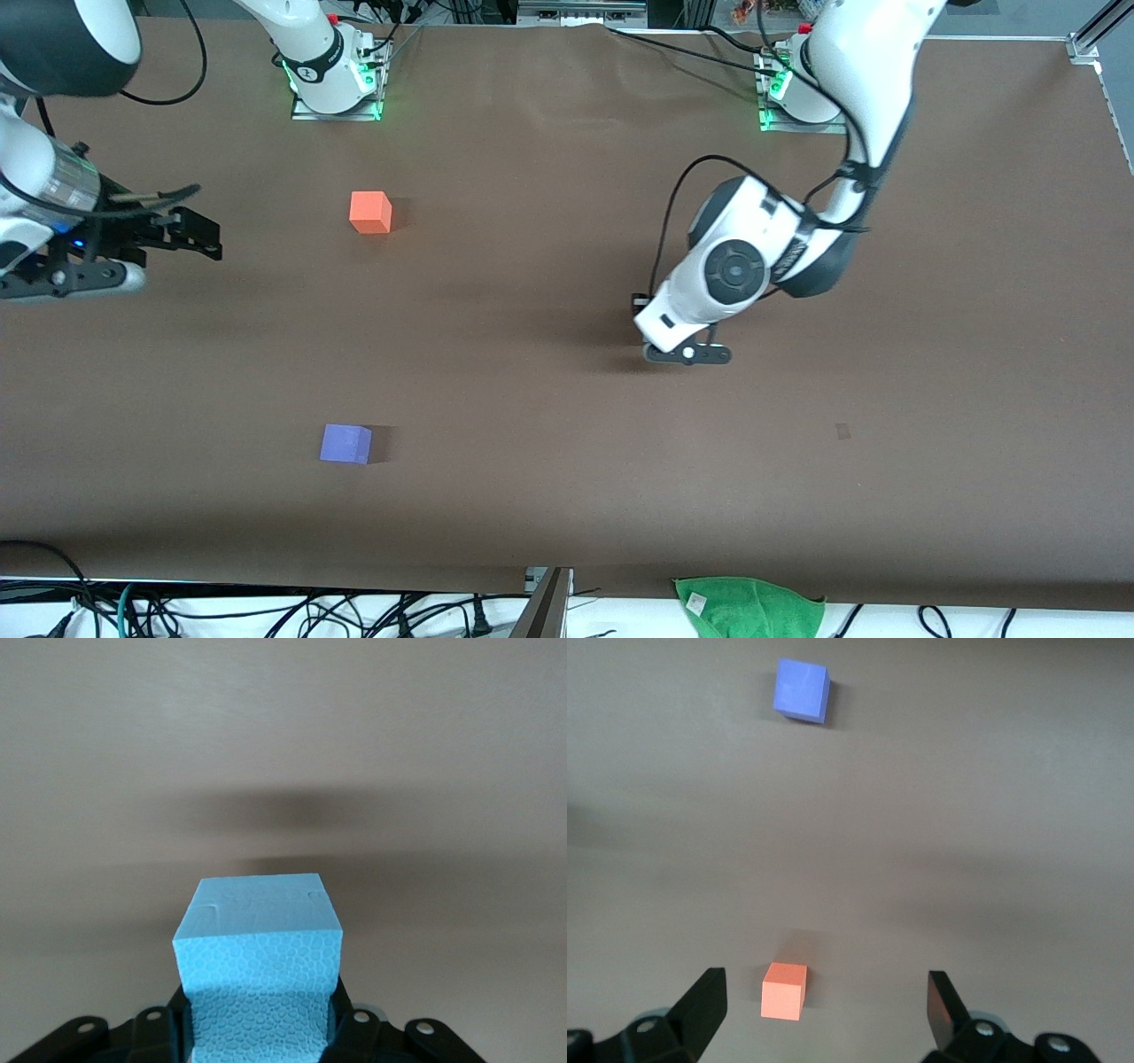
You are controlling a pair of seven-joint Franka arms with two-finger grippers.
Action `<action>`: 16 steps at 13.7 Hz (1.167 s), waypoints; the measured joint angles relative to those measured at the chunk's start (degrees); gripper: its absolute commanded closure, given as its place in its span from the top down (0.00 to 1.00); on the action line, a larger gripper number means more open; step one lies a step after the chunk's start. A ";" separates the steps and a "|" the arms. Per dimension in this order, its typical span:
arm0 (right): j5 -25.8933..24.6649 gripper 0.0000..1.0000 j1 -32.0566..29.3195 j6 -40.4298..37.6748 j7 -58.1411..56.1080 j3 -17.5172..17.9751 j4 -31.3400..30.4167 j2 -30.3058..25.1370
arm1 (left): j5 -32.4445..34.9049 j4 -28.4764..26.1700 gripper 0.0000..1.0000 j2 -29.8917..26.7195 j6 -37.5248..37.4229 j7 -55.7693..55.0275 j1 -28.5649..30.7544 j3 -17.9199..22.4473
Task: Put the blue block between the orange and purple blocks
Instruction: 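Carry the blue cube toward the table middle while the right gripper reaches over, then set the blue cube down with the left gripper while the right gripper approaches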
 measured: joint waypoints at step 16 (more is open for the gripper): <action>0.74 1.00 2.67 5.47 0.01 0.05 0.04 5.60 | 0.00 1.53 1.00 6.76 10.78 -7.55 -8.12 0.35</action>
